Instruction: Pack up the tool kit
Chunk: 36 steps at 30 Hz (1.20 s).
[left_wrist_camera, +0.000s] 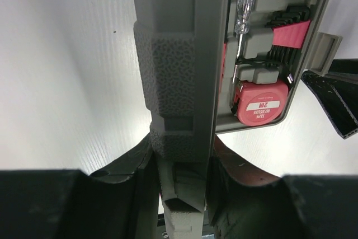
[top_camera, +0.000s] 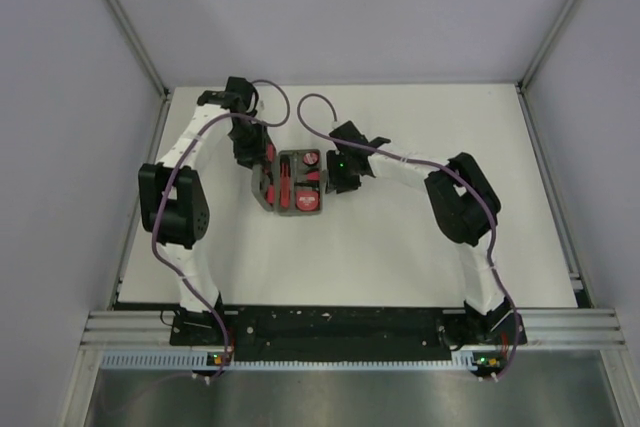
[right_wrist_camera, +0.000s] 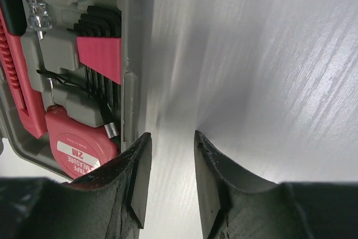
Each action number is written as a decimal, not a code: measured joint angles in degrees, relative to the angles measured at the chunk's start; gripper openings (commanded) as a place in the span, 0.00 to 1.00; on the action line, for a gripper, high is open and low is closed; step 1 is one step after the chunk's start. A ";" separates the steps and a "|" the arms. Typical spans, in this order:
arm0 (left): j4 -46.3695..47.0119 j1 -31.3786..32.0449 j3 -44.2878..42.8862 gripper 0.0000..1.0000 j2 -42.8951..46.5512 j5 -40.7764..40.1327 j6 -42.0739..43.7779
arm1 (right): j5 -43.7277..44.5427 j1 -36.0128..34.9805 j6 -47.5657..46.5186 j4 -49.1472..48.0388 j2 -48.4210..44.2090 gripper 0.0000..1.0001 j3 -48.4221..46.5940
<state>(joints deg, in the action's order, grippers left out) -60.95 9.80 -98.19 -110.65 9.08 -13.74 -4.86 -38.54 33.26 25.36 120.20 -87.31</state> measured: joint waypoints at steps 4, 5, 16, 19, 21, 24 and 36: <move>-1.07 0.11 -1.01 0.30 -0.44 -0.44 -0.33 | 0.04 -0.55 0.68 1.14 1.16 0.33 -1.77; -1.25 0.13 -1.25 0.34 -0.52 -0.57 -0.35 | 0.04 -0.66 0.87 1.36 1.44 0.32 -2.32; -1.16 0.07 -2.95 0.59 -0.55 5.73 0.15 | -0.17 -1.05 1.88 3.58 3.43 0.30 -5.57; 0.04 0.09 -2.80 0.59 -0.55 8.96 0.11 | -0.17 -1.05 1.95 3.85 3.65 0.30 -5.88; 0.98 0.11 -2.38 0.60 -0.55 10.88 -0.09 | -0.17 -1.05 2.03 3.89 3.65 0.30 -5.90; 1.97 0.13 -1.73 0.61 -0.55 13.07 -0.35 | -0.02 -1.05 2.43 4.26 3.76 0.30 -6.16; 6.58 0.17 1.86 0.71 -0.52 21.33 -1.97 | 5.20 2.45 5.95 5.44 -1.14 0.32 0.42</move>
<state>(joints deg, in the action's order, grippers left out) -54.37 9.98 -96.33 -111.18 30.41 -15.70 0.34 -36.10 39.20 30.81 119.07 -86.89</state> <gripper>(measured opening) 0.661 0.303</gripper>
